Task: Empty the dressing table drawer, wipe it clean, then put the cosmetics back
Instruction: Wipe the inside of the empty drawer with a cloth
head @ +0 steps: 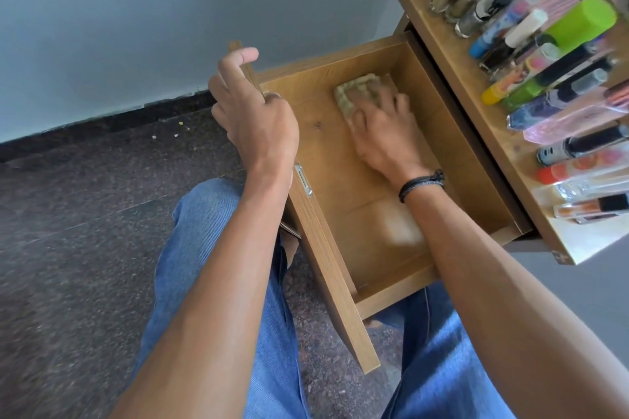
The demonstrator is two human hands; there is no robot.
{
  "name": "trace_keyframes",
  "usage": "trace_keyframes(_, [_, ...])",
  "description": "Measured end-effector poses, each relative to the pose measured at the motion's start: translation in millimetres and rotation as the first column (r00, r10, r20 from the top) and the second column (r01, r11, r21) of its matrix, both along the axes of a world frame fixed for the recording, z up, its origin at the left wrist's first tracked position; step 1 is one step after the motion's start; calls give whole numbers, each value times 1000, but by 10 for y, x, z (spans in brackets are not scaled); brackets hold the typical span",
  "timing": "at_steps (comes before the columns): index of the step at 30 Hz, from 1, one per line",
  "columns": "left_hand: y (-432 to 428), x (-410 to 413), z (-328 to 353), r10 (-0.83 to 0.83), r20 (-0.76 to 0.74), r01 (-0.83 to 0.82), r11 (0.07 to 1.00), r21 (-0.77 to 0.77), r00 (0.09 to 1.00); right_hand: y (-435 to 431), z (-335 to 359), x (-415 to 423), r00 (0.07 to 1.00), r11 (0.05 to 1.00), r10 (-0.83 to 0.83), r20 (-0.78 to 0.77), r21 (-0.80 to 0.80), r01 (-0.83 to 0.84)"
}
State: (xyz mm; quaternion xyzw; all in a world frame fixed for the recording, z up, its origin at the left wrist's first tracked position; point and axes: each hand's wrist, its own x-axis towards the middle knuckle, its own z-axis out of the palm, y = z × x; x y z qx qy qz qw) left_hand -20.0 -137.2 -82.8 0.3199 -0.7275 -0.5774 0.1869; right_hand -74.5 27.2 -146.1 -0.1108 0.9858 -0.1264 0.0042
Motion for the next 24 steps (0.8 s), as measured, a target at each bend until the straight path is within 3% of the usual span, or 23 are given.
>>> trace_keyframes(3, [-5, -3, 3, 7, -2, -7, 1000, 16, 1000, -341, 2, 207, 942, 965, 257, -215, 0, -263])
trace_keyframes(4, [-7, -3, 1, 11, 0, -11, 1000, 24, 1000, -467, -26, 279, 933, 956, 287, -218, -1, -294])
trace_keyframes(7, [-21, -2, -17, 17, -23, -15, 997, 70, 1000, -673, -74, 369, 974, 976, 218, -57, 18, -217])
trace_keyframes(12, [-58, -17, -79, 41, -83, -28, 988, 154, 996, -542, -49, 275, 973, 973, 225, -42, 62, -222])
trace_keyframes(14, [-66, -22, -101, 42, -89, -27, 987, 159, 995, -483, -23, 223, 988, 985, 155, -18, 76, -153])
trace_keyframes(19, [-70, -46, -121, 25, -114, -6, 987, 163, 993, -120, -5, -2, 986, 986, -167, -17, -14, 167])
trace_keyframes(24, [-91, -46, -106, 25, -103, -1, 975, 224, 994, -92, -130, -65, 982, 972, -180, 51, -143, 185])
